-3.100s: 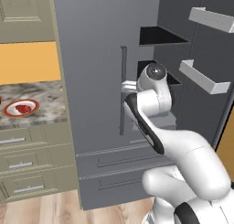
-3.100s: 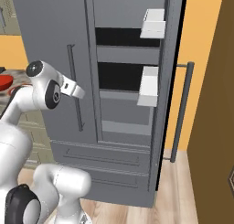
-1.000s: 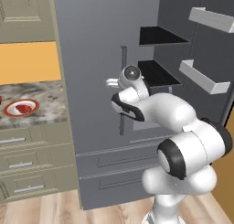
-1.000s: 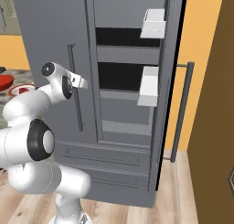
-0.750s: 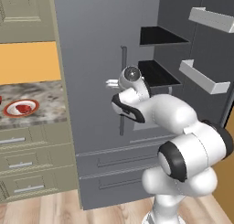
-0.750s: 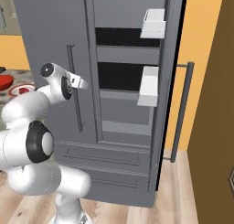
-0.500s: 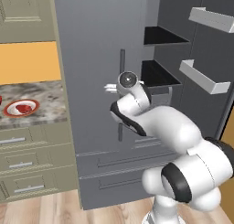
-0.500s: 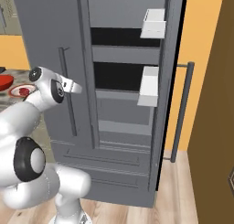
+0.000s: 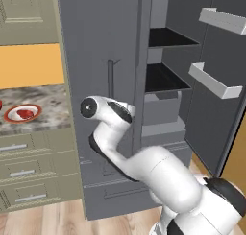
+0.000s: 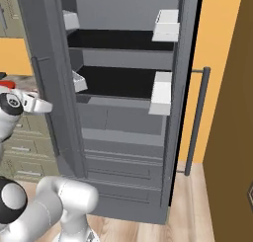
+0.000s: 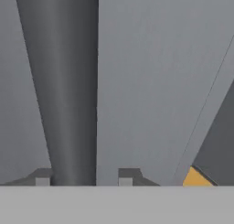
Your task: Place one of the steaks on the plate and the other in the bowl. Then place the bowl in the fridge.
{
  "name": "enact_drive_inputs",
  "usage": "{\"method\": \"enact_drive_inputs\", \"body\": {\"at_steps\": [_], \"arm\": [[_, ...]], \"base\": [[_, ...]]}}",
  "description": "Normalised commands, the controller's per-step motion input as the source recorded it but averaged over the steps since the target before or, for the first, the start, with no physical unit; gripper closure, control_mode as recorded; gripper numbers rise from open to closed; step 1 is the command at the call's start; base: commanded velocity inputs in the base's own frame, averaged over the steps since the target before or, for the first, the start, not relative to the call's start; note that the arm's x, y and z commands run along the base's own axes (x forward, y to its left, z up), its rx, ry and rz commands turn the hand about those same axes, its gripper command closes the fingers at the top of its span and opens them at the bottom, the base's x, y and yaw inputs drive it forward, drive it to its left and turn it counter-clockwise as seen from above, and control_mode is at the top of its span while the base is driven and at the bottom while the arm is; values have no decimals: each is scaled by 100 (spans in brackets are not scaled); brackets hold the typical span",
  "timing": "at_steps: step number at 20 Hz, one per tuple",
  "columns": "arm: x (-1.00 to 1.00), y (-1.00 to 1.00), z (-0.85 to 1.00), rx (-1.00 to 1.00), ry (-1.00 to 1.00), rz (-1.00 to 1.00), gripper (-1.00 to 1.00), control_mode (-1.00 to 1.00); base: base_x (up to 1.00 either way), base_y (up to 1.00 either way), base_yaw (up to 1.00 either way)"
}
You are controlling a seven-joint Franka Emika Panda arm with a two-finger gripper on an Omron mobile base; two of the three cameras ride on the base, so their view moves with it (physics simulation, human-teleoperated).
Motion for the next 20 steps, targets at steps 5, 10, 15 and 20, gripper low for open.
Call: {"method": "enact_drive_inputs", "body": {"at_steps": [5,10,15,20], "arm": [[-31,90,0,-17,0,-35,-100,-100],[-3,9,0,-1,0,-6,-100,-100],[1,46,-32,5,-11,-2,-100,-100],[-64,-23,-5,7,-3,2,-100,-100]], "base": [[0,0,0],[0,0,0],[0,0,0],[0,0,0]]}}
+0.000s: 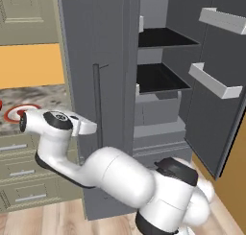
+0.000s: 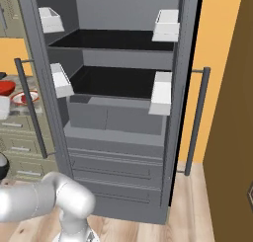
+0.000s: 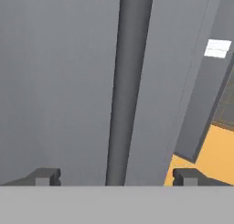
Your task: Place one of the steaks on the plate and the other in the bowl. Then place the bowl in the fridge.
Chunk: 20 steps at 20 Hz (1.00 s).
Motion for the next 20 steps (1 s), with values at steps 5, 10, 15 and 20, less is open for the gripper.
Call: {"method": "enact_drive_inputs", "body": {"at_steps": [5,10,15,20], "arm": [[-100,-98,0,33,-3,15,-100,-100],[-100,-100,0,49,-18,24,-100,-100],[-86,-100,0,54,-20,10,-100,-100],[10,-100,18,69,22,0,-100,-100]], "base": [[0,0,0],[0,0,0],[0,0,0],[0,0,0]]}}
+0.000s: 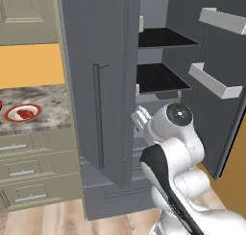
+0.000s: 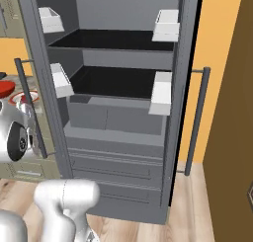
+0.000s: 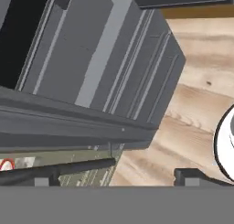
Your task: Place one of the steaks on the plate and the other in the bowl. Then place the bowl in the fridge.
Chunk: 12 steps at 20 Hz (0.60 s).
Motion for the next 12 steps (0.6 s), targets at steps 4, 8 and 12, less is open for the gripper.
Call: {"method": "enact_drive_inputs", "body": {"at_steps": [4,8,12], "arm": [[47,-100,58,76,23,1,-100,-100],[96,-44,-22,48,28,10,-100,-100],[92,-12,-41,12,15,11,-100,-100]], "base": [[0,0,0],[0,0,0],[0,0,0]]}}
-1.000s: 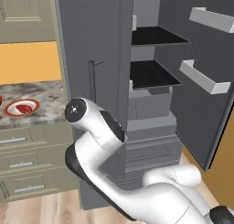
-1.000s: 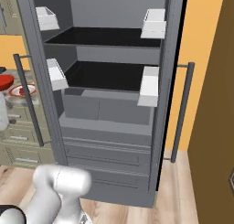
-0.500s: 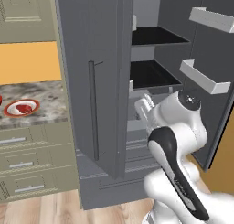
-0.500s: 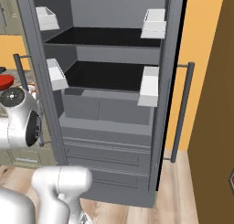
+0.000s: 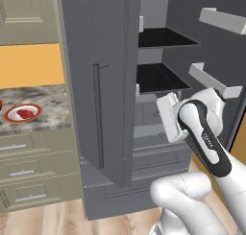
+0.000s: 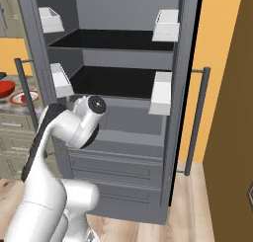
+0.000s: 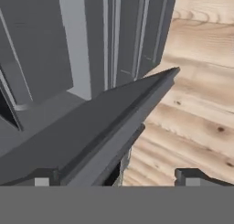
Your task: Place one of the steaks on the plate and the other in the bowl. Then place the bowl in the fridge.
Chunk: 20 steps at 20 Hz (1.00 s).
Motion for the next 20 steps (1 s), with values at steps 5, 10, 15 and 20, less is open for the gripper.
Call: {"method": "enact_drive_inputs", "body": {"at_steps": [5,10,15,20], "arm": [[87,2,-35,7,10,18,-100,-100],[40,67,-58,11,18,24,-100,-100],[30,82,-28,6,19,17,-100,-100],[-26,99,-52,6,25,1,-100,-100]], "base": [[0,0,0],[0,0,0],[0,0,0],[0,0,0]]}}
